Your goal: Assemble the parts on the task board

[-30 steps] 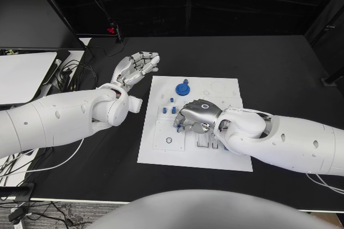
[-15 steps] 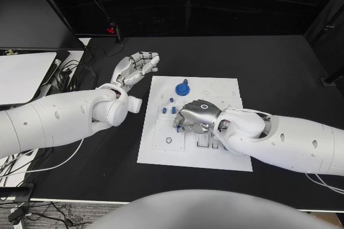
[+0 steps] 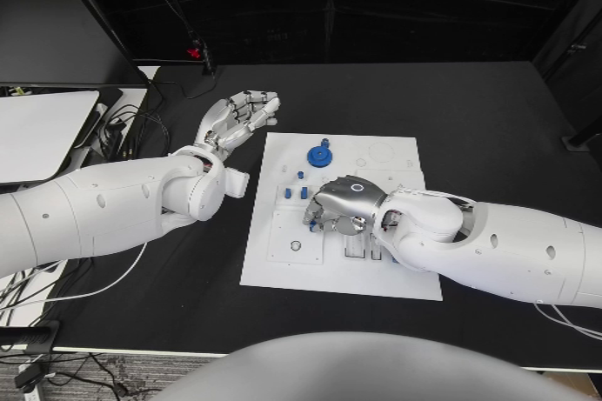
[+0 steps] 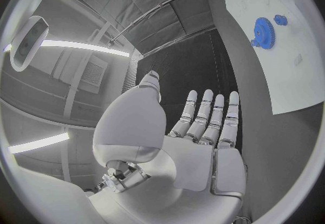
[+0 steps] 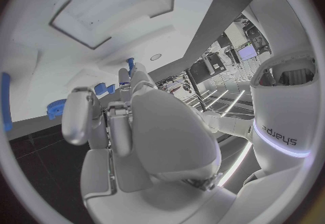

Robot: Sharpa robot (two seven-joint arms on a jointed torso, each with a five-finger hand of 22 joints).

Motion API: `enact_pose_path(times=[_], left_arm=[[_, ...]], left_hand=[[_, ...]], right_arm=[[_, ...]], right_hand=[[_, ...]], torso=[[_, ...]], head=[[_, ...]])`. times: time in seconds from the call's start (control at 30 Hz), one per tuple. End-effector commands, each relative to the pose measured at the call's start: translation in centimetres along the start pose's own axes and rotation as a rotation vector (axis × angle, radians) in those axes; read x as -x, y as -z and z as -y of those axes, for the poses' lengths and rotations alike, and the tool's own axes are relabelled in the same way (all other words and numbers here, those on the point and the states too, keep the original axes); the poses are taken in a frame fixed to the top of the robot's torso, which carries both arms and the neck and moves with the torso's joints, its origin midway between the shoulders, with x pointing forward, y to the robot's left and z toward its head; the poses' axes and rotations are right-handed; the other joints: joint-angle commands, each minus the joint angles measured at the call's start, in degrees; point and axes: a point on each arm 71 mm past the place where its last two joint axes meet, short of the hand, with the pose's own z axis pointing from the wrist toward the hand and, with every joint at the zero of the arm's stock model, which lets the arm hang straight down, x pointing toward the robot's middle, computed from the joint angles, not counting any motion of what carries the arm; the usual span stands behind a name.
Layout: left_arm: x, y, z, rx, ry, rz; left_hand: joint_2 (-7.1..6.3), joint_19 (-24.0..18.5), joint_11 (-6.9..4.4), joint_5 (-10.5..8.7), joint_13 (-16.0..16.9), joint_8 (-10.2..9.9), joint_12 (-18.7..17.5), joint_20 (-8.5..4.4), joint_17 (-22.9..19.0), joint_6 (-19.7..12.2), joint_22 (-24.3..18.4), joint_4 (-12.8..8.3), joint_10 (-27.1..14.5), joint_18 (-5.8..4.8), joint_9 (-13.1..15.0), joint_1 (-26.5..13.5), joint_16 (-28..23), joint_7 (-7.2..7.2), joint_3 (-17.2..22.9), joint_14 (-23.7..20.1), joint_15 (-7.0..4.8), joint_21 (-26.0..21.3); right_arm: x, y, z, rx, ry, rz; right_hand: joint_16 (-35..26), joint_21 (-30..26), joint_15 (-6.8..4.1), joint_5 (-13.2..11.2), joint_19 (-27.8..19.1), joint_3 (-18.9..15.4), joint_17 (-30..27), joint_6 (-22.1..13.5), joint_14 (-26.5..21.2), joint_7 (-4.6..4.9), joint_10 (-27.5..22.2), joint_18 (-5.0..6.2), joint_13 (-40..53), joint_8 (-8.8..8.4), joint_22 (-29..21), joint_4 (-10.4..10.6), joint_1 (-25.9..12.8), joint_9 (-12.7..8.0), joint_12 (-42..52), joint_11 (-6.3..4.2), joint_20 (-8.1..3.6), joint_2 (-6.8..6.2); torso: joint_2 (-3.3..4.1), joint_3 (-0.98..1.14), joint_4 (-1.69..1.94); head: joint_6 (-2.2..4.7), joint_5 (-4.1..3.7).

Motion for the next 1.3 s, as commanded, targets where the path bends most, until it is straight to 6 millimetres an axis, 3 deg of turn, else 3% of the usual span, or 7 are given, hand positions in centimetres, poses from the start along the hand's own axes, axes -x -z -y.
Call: enact_pose_path(times=[0.03, 0.4, 0.63, 1.0, 1.17, 1.3], left_arm=[[-0.1, 0.0, 1.1, -0.14, 0.008, -0.007], [0.0, 0.0, 1.1, -0.139, 0.007, -0.006], [0.0, 0.1, 1.1, -0.139, 0.007, -0.006], [0.0, 0.1, 1.0, -0.138, 0.008, -0.006], [0.0, 0.1, 1.0, -0.137, 0.009, -0.007], [0.0, 0.1, 1.0, -0.137, 0.01, -0.008]], left_hand=[[0.62, 0.54, 0.01, 0.25, -0.09, 0.29, 0.19, -0.05, -0.05, -0.4, -0.05, -0.07, -0.47, -0.02, -0.05, 0.02, 0.3, 8.09, 0.4, -0.38, 0.08, 0.04], [0.75, 0.53, 0.01, 0.25, -0.12, 0.34, 0.29, -0.05, -0.14, -0.45, -0.08, -0.08, -0.52, -0.02, -0.07, 0.02, 0.38, 8.09, 0.41, -0.41, 0.08, 0.04], [0.75, 0.53, 0.01, 0.25, -0.12, 0.34, 0.29, -0.05, -0.14, -0.45, -0.08, -0.08, -0.52, -0.02, -0.07, 0.02, 0.38, 8.09, 0.41, -0.41, 0.08, 0.04], [0.84, 0.54, 0.02, 0.26, -0.14, 0.38, 0.36, -0.05, -0.2, -0.5, -0.08, -0.09, -0.56, -0.03, -0.08, 0.03, 0.44, 8.1, 0.42, -0.43, 0.08, 0.04], [0.84, 0.54, 0.02, 0.26, -0.14, 0.38, 0.36, -0.05, -0.2, -0.5, -0.08, -0.09, -0.56, -0.03, -0.08, 0.03, 0.44, 8.1, 0.42, -0.43, 0.08, 0.04], [0.87, 0.54, 0.02, 0.26, -0.15, 0.39, 0.39, -0.05, -0.23, -0.51, -0.09, -0.09, -0.57, -0.03, -0.09, 0.04, 0.47, 8.1, 0.41, -0.44, 0.09, 0.04]], right_arm=[[0.0, -0.1, -0.1, 0.009, 0.021, -0.006], [-0.3, 0.0, -0.3, 0.025, 0.052, -0.014], [-0.4, 0.0, -0.4, 0.029, 0.065, -0.018], [-0.2, 0.0, -0.4, 0.029, 0.061, 0.021], [0.4, 0.3, -0.3, 0.025, 0.031, 0.113], [1.0, 0.7, -0.1, 0.02, -0.01, 0.198]], right_hand=[[0.31, -0.19, 0.43, 0.02, 0.05, 0.44, 15.09, -0.09, 5.86, 0.27, -0.08, 1.16, -0.01, -0.17, 8.15, 0.02, 0.26, 0.0, -0.29, 0.38, 0.38, -0.08], [0.31, -0.35, 0.58, 0.0, -0.02, 0.66, 15.09, -0.66, 5.86, 0.24, -0.73, 1.19, -0.03, -0.66, 8.1, -0.04, 0.17, -0.13, -0.47, 0.52, 0.51, -0.57], [0.02, -0.86, 0.83, -0.04, -0.21, 0.34, 14.45, -2.36, 5.72, -0.3, -2.69, 1.29, -0.03, -1.69, 7.92, 0.12, -0.71, -0.31, -0.48, 0.81, 0.75, -2.34], [-0.72, -2.35, 1.19, -0.18, -0.8, -1.02, 12.85, -4.89, 5.35, -1.31, -4.21, 1.59, 0.03, -1.94, 7.29, 0.33, -4.48, -0.35, -0.36, 1.34, 1.13, -3.98], [-1.52, -3.6, 1.13, -0.22, -1.26, -1.97, 11.2, -7.24, 4.95, -2.03, -4.78, 1.87, 0.07, -2.01, 6.7, 0.29, -7.11, -0.42, -0.34, 1.32, 1.14, -4.68], [-2.1, -4.71, 1.09, -0.21, -1.61, -2.52, 10.07, -9.29, 4.67, -1.99, -5.59, 2.08, 0.1, -2.01, 6.16, 0.2, -8.95, -0.43, -0.32, 1.36, 1.1, -5.23]], torso=[[-0.05, 0.03, -0.03], [-0.07, 0.0, 0.01], [-0.07, -0.01, -0.03], [-0.03, 0.03, 0.02], [-0.02, 0.02, -0.03], [-0.03, 0.01, -0.06]], head=[[0.01, -0.01], [0.01, 0.08], [0.01, 0.06], [0.01, -0.04], [0.01, -0.12], [0.01, -0.22]])
